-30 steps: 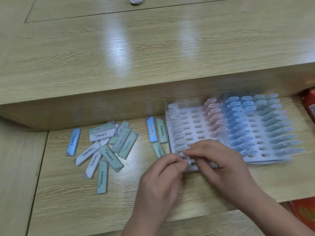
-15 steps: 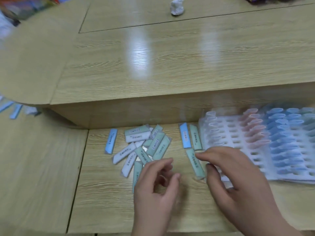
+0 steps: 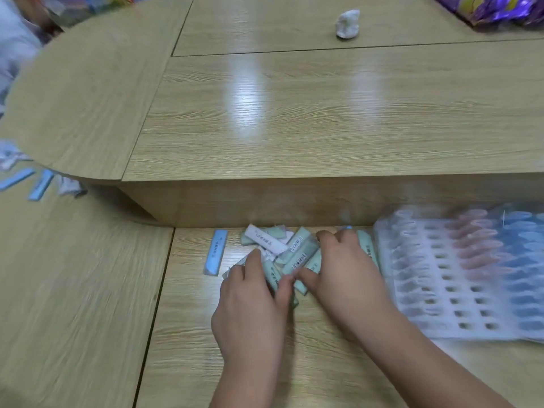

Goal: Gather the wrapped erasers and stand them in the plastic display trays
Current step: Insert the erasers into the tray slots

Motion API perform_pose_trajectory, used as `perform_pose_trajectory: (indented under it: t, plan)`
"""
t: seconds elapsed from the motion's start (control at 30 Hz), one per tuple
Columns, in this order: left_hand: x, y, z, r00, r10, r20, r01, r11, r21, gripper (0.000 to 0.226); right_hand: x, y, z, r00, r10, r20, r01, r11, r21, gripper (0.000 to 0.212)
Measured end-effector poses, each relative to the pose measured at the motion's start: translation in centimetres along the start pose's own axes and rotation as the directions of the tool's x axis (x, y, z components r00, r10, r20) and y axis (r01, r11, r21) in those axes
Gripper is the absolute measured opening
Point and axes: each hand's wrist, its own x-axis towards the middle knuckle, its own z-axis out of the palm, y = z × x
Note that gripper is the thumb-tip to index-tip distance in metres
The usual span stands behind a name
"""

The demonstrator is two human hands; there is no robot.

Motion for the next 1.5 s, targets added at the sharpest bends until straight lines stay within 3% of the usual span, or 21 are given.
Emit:
perform_pose_trajectory:
  t: [0.23, 0.33, 0.43, 0.53, 0.63, 0.73, 0.87, 0.93, 1.1, 1.27, 1.43, 1.5]
  plan:
    - [0.7, 0.6, -0.4, 0.998, 0.001, 0.062, 0.002, 0.999, -0.051, 0.034, 1.0, 0.3, 0.1, 0.999, 0.033, -0.024, -0.03, 0.994, 0.102, 0.045]
    - [0.8, 0.1, -0.9, 0.998, -0.047, 0.046, 0.058, 0.956, -0.289, 0.031, 0.8, 0.9, 0.3, 0.999, 0.019, -0.047, -0.012, 0.99, 0.143, 0.042]
    - [0.8, 0.0, -2.2, 0.992, -0.098, 0.083, 0.127, 0.838, -0.531, 0.016, 0.3, 1.3, -0.5, 0.993, 0.025, -0.116, 0.011, 0.954, 0.299, 0.028]
    - [0.4, 1.3, -3.8, 0.996, -0.025, 0.089, 0.076, 0.765, -0.64, 0.007, -0.8, 1.8, -2.3, 0.979, 0.044, -0.199, 0.058, 0.877, 0.477, 0.014]
    - [-0.2, 3.3, -5.1, 0.989, 0.134, 0.057, -0.073, 0.794, -0.603, 0.015, -2.2, 2.9, -5.1, 0.958, 0.068, -0.278, 0.118, 0.79, 0.602, 0.008]
    - [-1.1, 5.8, -5.5, 0.958, 0.275, 0.086, -0.188, 0.823, -0.536, 0.025, -3.4, 5.4, -8.2, 0.953, 0.112, -0.282, 0.16, 0.604, 0.781, 0.009]
    - [-2.5, 10.2, -4.9, 0.947, 0.29, 0.142, -0.149, 0.782, -0.605, 0.021, -4.8, 11.3, -12.1, 0.947, 0.187, -0.26, 0.175, 0.379, 0.909, 0.009]
    - [-3.1, 12.7, -4.4, 0.957, 0.273, 0.098, -0.145, 0.744, -0.652, 0.024, -5.5, 15.1, -13.9, 0.938, 0.226, -0.264, 0.18, 0.335, 0.925, 0.009]
    - [-4.8, 19.0, -2.8, 0.933, 0.334, 0.133, -0.132, 0.661, -0.738, 0.024, -6.6, 24.0, -17.1, 0.879, 0.328, -0.346, 0.188, 0.429, 0.884, 0.009]
    - [-5.7, 23.5, -0.3, 0.875, 0.468, 0.126, -0.25, 0.659, -0.709, 0.031, -6.2, 28.6, -17.9, 0.832, 0.364, -0.419, 0.193, 0.518, 0.833, 0.015]
    - [-7.1, 26.4, 2.9, 0.822, 0.57, 0.011, -0.448, 0.658, -0.604, 0.037, -4.7, 30.4, -17.7, 0.845, 0.159, -0.51, 0.205, 0.785, 0.584, 0.026]
    - [-7.5, 26.9, 4.0, 0.796, 0.604, -0.046, -0.526, 0.651, -0.547, 0.032, -4.3, 30.9, -17.4, 0.834, 0.091, -0.545, 0.231, 0.838, 0.494, 0.031]
